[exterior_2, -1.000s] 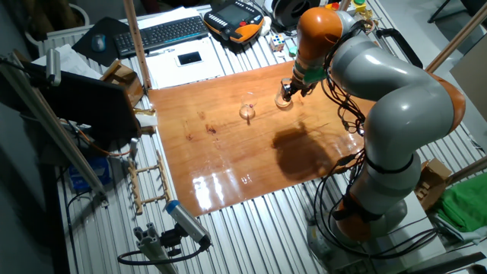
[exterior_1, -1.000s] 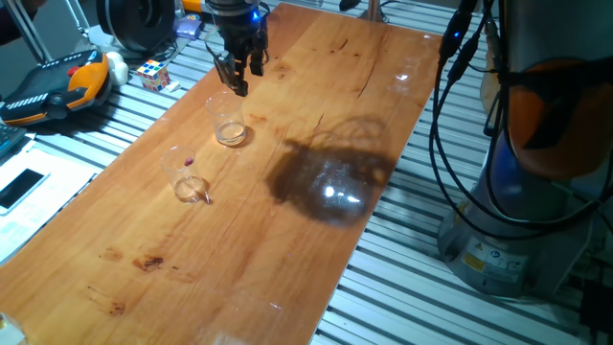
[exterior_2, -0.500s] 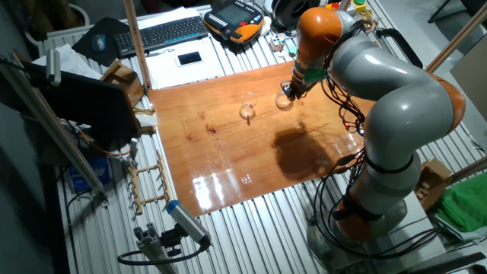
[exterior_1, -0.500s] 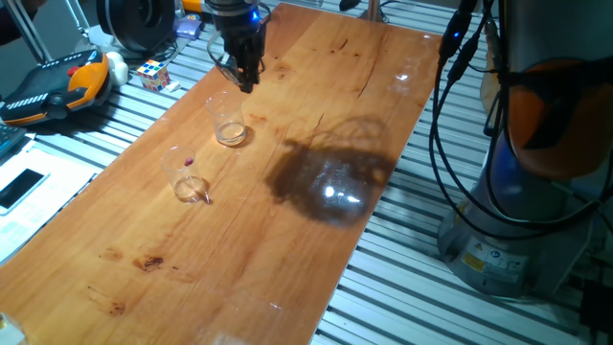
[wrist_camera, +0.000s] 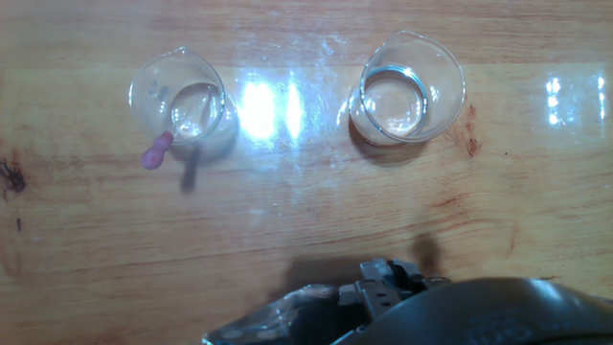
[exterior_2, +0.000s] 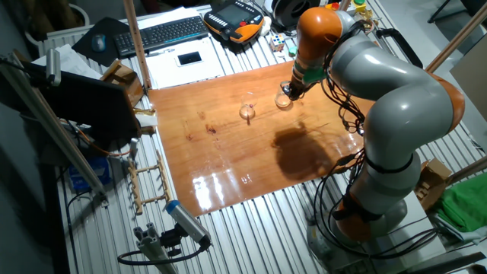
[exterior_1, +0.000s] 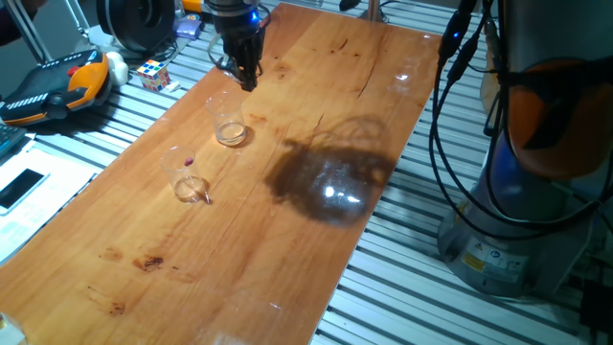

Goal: Transfer liquid using a dropper

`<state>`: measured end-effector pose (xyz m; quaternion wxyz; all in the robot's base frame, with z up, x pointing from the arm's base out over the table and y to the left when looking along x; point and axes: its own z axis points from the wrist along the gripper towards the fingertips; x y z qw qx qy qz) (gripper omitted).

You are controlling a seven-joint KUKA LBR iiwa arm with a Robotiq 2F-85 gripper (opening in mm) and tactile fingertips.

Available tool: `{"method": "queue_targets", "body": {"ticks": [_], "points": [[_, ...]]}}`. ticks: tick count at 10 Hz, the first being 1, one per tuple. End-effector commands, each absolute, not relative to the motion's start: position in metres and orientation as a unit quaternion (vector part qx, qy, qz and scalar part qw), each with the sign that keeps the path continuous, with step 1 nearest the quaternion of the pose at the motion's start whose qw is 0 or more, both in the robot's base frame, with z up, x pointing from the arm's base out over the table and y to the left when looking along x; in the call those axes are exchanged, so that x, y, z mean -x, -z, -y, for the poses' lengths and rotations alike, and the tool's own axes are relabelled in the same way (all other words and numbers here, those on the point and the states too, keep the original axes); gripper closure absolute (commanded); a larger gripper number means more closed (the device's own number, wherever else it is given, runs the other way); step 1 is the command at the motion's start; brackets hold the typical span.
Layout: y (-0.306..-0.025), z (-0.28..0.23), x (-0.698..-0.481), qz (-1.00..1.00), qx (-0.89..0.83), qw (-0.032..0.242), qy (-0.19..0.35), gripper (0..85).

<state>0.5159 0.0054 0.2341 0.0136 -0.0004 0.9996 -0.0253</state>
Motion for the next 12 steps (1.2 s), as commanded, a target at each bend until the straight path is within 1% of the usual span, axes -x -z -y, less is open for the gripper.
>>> {"method": "queue_targets", "body": {"ticks": [1, 4, 9, 12], "points": [[-0.233, -0.008, -0.516, -1.0, -0.002, 0.015, 0.024, 84.0], [-0.224, -0.021, -0.516, -0.999, -0.011, 0.021, 0.023, 84.0], [-0.204, -0.042, -0.525, -0.999, -0.022, 0.03, 0.013, 84.0], [-0.197, -0.048, -0.531, -0.999, -0.025, 0.03, 0.009, 84.0]]}}
